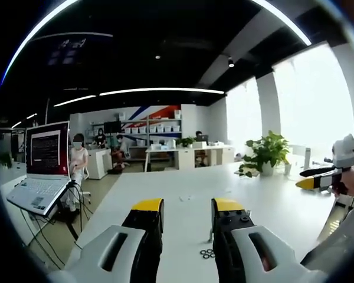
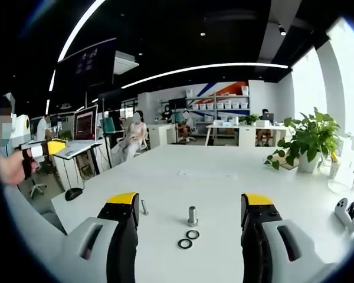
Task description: Place the washer onto the threaded stud by aligning its center hole with the stud, sliding it down to the base, and recovering from edge contact or off-axis alignment until the washer reaches the visible bottom stop.
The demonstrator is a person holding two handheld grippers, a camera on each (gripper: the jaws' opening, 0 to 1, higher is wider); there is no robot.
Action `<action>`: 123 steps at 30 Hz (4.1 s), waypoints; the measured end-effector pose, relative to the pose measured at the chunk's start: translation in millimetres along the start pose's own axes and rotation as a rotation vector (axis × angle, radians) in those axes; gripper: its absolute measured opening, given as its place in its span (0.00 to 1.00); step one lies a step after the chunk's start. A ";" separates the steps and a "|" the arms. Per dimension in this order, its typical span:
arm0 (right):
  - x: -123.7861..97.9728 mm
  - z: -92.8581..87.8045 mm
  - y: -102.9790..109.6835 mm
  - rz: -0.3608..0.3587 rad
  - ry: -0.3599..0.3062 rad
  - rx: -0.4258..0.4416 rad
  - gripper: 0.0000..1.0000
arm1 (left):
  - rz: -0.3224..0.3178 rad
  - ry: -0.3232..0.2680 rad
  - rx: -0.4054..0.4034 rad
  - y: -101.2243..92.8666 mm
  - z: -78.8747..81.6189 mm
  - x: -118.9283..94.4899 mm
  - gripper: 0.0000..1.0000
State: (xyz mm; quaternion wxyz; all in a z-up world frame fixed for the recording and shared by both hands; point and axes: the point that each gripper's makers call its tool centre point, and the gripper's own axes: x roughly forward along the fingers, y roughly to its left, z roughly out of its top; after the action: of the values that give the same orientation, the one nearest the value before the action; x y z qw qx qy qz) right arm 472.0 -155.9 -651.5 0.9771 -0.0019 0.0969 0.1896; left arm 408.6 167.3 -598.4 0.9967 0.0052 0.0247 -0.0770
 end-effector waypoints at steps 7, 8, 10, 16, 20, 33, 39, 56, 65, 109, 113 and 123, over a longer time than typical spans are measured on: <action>1.2 -2.4 -1.9 -0.003 0.007 -0.006 0.70 | -0.017 -0.006 0.016 -7.6 3.9 -1.5 0.30; 2.0 -3.9 -0.3 0.002 0.012 -0.007 0.69 | -0.018 -0.008 0.017 -8.5 3.8 -2.0 0.30; 3.8 -7.6 3.1 0.011 0.021 -0.017 0.67 | -0.022 -0.009 0.012 -9.9 3.6 -2.6 0.30; 12.6 -19.5 6.0 0.032 0.048 -0.019 0.66 | -0.036 -0.004 0.015 -16.5 3.7 -2.0 0.30; 19.4 -22.7 5.1 0.045 0.048 -0.013 0.66 | -0.043 -0.003 0.024 -20.2 4.4 -0.2 0.30; 34.5 -43.6 4.6 0.084 0.083 -0.023 0.65 | -0.037 -0.015 0.018 -23.2 7.1 6.0 0.30; 40.5 -55.9 5.8 0.090 0.105 -0.026 0.65 | -0.027 -0.008 0.018 -22.4 4.7 6.1 0.30; 49.0 -83.1 1.9 0.096 0.133 -0.014 0.65 | -0.026 0.007 0.030 -26.5 2.9 9.5 0.30; 54.8 -93.5 0.1 0.111 0.158 -0.018 0.61 | -0.026 0.011 0.030 -30.3 2.1 13.5 0.30; 72.6 -170.0 9.2 0.153 0.282 -0.010 0.51 | -0.037 0.018 0.023 -41.0 -5.2 23.2 0.30; 74.3 -177.4 12.5 0.166 0.300 -0.010 0.48 | -0.052 0.024 0.031 -47.5 -7.0 21.0 0.30; 78.5 -187.3 12.9 0.176 0.322 -0.017 0.46 | -0.060 0.036 0.036 -50.0 -10.6 17.4 0.30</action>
State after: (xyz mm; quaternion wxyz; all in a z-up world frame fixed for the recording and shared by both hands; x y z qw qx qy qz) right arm 503.3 -122.5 -849.8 0.9285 -0.0322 0.2502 0.2724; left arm 417.6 115.4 -610.2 0.9931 0.0236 0.0414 -0.1073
